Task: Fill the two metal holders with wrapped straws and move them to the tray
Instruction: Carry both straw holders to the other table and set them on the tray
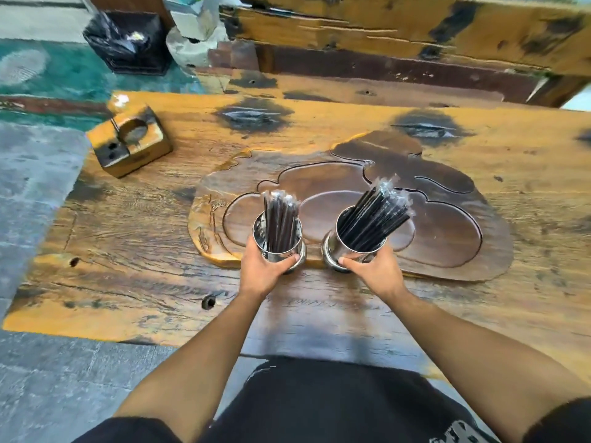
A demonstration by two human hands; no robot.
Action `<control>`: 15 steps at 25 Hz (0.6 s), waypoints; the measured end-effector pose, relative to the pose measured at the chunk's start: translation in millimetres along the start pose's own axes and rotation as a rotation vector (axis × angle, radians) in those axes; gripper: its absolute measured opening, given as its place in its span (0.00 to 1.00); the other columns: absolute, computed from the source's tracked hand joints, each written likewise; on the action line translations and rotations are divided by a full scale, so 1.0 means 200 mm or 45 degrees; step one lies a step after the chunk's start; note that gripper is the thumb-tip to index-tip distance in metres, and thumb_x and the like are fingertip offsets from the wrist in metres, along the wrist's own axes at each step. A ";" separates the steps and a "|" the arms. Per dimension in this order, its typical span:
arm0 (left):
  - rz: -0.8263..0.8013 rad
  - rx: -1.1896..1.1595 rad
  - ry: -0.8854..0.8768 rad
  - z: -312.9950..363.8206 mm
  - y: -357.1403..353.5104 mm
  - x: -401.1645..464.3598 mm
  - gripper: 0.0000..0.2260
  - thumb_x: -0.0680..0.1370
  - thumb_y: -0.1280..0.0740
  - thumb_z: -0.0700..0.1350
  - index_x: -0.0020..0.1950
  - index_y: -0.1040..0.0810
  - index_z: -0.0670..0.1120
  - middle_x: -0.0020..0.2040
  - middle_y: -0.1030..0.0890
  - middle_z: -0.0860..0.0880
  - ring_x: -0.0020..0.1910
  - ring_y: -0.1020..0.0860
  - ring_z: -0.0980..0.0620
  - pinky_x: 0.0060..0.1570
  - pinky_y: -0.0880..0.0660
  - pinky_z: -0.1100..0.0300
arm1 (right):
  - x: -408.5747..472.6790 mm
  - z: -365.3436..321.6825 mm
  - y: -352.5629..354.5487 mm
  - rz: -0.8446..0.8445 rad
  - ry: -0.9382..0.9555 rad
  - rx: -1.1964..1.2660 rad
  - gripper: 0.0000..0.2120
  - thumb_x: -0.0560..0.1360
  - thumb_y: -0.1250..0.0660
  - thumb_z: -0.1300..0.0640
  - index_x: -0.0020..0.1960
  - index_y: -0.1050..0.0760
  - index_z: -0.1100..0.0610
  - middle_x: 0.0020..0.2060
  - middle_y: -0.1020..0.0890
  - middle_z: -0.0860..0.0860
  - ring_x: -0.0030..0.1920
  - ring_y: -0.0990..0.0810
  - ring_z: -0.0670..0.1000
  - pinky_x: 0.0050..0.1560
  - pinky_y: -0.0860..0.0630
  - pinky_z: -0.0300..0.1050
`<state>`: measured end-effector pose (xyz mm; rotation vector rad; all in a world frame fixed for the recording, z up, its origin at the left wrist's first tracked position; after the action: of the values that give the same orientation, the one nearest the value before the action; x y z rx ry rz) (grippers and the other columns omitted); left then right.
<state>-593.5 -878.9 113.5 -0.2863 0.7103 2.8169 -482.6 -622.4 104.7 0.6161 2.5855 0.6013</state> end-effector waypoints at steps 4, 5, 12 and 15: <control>-0.092 0.026 -0.057 0.10 -0.07 0.20 0.41 0.58 0.17 0.60 0.66 0.32 0.61 0.58 0.19 0.64 0.59 0.23 0.71 0.59 0.30 0.77 | 0.11 0.00 0.05 0.100 -0.062 0.059 0.36 0.59 0.19 0.40 0.62 0.23 0.53 0.55 0.16 0.48 0.57 0.17 0.47 0.63 0.22 0.50; -0.110 0.013 -0.057 0.11 -0.10 0.24 0.42 0.58 0.16 0.60 0.67 0.32 0.58 0.60 0.19 0.62 0.60 0.22 0.67 0.62 0.28 0.71 | 0.14 0.00 0.06 0.106 -0.066 0.046 0.36 0.59 0.19 0.40 0.62 0.23 0.53 0.56 0.17 0.50 0.58 0.18 0.48 0.64 0.23 0.51; -0.214 0.068 -0.056 0.17 -0.29 0.44 0.45 0.56 0.17 0.63 0.68 0.32 0.58 0.61 0.19 0.58 0.60 0.21 0.59 0.64 0.26 0.62 | 0.34 0.07 0.19 0.155 -0.103 0.045 0.31 0.59 0.17 0.43 0.58 0.21 0.51 0.54 0.17 0.50 0.56 0.17 0.48 0.61 0.21 0.52; -0.254 0.097 -0.057 0.20 -0.38 0.48 0.47 0.56 0.16 0.62 0.70 0.33 0.54 0.62 0.19 0.57 0.60 0.21 0.58 0.61 0.27 0.66 | 0.39 0.11 0.23 0.203 -0.110 0.061 0.31 0.58 0.17 0.42 0.57 0.24 0.45 0.52 0.17 0.48 0.55 0.17 0.46 0.61 0.20 0.50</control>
<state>-671.6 -779.3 90.8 -0.2642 0.7340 2.5934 -520.4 -539.9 86.8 0.8513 2.4927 0.5513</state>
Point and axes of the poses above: each hand's wrist, its own x-axis towards the middle knuckle, its own y-axis out of the back of the hand, z = x × y, the point moved 3 cm from there along x, towards the middle knuckle
